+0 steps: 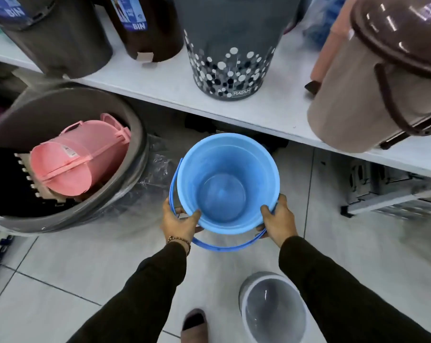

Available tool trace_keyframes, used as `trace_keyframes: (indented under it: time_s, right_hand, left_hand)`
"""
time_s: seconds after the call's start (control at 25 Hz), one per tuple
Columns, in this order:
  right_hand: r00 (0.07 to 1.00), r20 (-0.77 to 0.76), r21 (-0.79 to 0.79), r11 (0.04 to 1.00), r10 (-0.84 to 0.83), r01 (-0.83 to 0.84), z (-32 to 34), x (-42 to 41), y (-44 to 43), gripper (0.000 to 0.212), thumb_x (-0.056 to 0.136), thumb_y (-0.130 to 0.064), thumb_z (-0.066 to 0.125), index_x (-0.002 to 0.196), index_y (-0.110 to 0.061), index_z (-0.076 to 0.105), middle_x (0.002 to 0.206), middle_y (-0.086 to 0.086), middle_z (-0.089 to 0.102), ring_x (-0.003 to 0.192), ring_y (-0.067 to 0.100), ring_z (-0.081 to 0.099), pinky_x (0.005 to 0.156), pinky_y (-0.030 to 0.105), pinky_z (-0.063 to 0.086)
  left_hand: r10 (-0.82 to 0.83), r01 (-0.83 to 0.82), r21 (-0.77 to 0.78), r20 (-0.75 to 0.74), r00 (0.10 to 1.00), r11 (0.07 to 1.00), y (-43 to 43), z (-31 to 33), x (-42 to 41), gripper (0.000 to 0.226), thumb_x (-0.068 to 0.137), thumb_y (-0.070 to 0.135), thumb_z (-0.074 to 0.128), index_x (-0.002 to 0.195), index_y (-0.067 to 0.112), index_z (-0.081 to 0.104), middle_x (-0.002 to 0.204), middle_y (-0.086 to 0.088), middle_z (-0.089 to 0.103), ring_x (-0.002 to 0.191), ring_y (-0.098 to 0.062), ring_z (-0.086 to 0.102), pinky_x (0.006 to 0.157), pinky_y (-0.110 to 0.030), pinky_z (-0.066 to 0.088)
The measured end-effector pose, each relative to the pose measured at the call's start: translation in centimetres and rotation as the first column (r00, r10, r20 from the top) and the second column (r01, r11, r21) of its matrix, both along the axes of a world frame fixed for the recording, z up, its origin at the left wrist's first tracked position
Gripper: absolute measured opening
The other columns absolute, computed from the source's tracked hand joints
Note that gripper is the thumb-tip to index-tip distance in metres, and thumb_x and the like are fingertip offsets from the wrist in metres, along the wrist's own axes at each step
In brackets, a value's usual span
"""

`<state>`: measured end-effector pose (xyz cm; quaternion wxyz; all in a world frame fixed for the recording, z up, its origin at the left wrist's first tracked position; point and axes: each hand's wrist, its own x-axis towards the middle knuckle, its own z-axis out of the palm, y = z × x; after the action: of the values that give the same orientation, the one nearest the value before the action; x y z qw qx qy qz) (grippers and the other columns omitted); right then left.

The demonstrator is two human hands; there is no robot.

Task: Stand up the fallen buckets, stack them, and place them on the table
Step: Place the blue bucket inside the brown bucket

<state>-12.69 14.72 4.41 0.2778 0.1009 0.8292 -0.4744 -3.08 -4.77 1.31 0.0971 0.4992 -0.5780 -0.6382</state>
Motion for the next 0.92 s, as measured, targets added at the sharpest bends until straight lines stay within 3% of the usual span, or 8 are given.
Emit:
trace_keyframes:
  time_s: [0.12,0.24,0.4,0.52,0.6,0.68,0.8,0.92]
  right_hand:
    - [0.996,0.042,0.087,0.993,-0.080,0.076,-6.1,-1.0,-2.0,0.039,0.087,-0.017,0.064,0.122,-0.019,0.046,0.101,0.008,0.065,0.092,0.036,0.070,0.079,0.053,0.059]
    - [0.982,0.161,0.118,0.989,-0.102,0.084,-12.1,-1.4,-2.2,0.054,0.074,-0.016,0.070,0.124,-0.015,0.050,0.114,0.013,0.066,0.103,0.039,0.066,0.088,0.055,0.055]
    - [0.976,0.219,0.159,0.987,-0.013,-0.023,-11.6,0.3,-3.4,0.062,0.068,-0.024,0.064,0.128,-0.014,0.049,0.121,0.008,0.064,0.110,0.034,0.063,0.092,0.043,0.054]
    - [0.979,0.200,0.203,0.975,0.045,-0.086,-10.8,1.6,-2.4,0.058,0.091,-0.012,0.059,0.145,-0.010,0.037,0.140,0.011,0.052,0.129,0.031,0.050,0.097,0.027,0.039]
    - [0.983,0.160,0.243,0.962,0.087,-0.125,-10.6,2.4,-0.8,0.066,0.093,-0.013,0.058,0.151,-0.009,0.027,0.155,0.009,0.036,0.141,0.027,0.038,0.109,0.028,0.032]
    - [0.981,0.152,0.261,0.952,0.123,-0.160,-10.7,3.6,1.3,0.073,0.094,-0.016,0.058,0.155,-0.012,0.017,0.162,0.008,0.021,0.147,0.025,0.027,0.118,0.031,0.025]
    - [0.981,0.172,0.278,0.951,0.085,-0.132,-10.3,5.8,5.3,0.075,0.094,-0.016,0.058,0.155,-0.010,0.016,0.162,0.010,0.020,0.147,0.026,0.028,0.118,0.033,0.024]
    - [0.975,0.221,0.306,0.951,-0.021,-0.048,-9.9,9.6,10.3,0.075,0.092,-0.016,0.061,0.154,-0.008,0.019,0.160,0.014,0.025,0.144,0.030,0.033,0.117,0.035,0.029]
  left_hand:
    - [-0.126,0.124,0.022,0.136,0.983,0.992,-3.0,-4.6,-1.1,0.080,0.072,0.005,0.081,0.134,0.027,0.036,0.098,-0.004,0.056,0.088,-0.032,0.067,0.058,-0.045,0.063]
    - [-0.269,0.308,-0.069,0.331,0.904,0.949,-4.4,-7.9,-1.3,0.080,0.065,0.013,0.084,0.129,0.019,0.037,0.089,-0.002,0.064,0.092,-0.036,0.068,0.078,-0.053,0.059]
    - [-0.366,0.430,-0.044,0.452,0.814,0.902,-4.4,-10.3,-0.8,0.082,0.071,0.017,0.081,0.137,0.009,0.033,0.111,-0.012,0.065,0.109,-0.036,0.062,0.093,-0.047,0.053]
    - [-0.468,0.571,-0.029,0.539,0.700,0.821,-4.0,-10.7,0.5,0.106,0.071,0.030,0.082,0.152,0.009,0.016,0.149,-0.018,0.040,0.136,-0.037,0.042,0.112,-0.045,0.038]
    - [-0.452,0.648,-0.157,0.597,0.663,0.745,-3.7,-10.4,1.5,0.108,0.071,0.042,0.078,0.153,0.013,0.014,0.157,-0.015,0.028,0.144,-0.034,0.030,0.117,-0.046,0.030]
    - [-0.450,0.699,-0.276,0.600,0.662,0.660,-2.8,-9.7,2.4,0.099,0.073,0.047,0.073,0.151,0.015,0.021,0.158,-0.012,0.029,0.147,-0.032,0.024,0.120,-0.048,0.024]
    - [-0.510,0.720,-0.340,0.529,0.678,0.604,0.2,-7.8,4.1,0.089,0.076,0.042,0.073,0.149,0.017,0.030,0.157,-0.006,0.032,0.150,-0.031,0.016,0.123,-0.043,0.019]
    - [-0.567,0.694,-0.395,0.400,0.720,0.603,4.6,-6.2,6.8,0.074,0.078,0.032,0.074,0.143,0.021,0.041,0.149,-0.002,0.044,0.144,-0.024,0.029,0.117,-0.033,0.028]
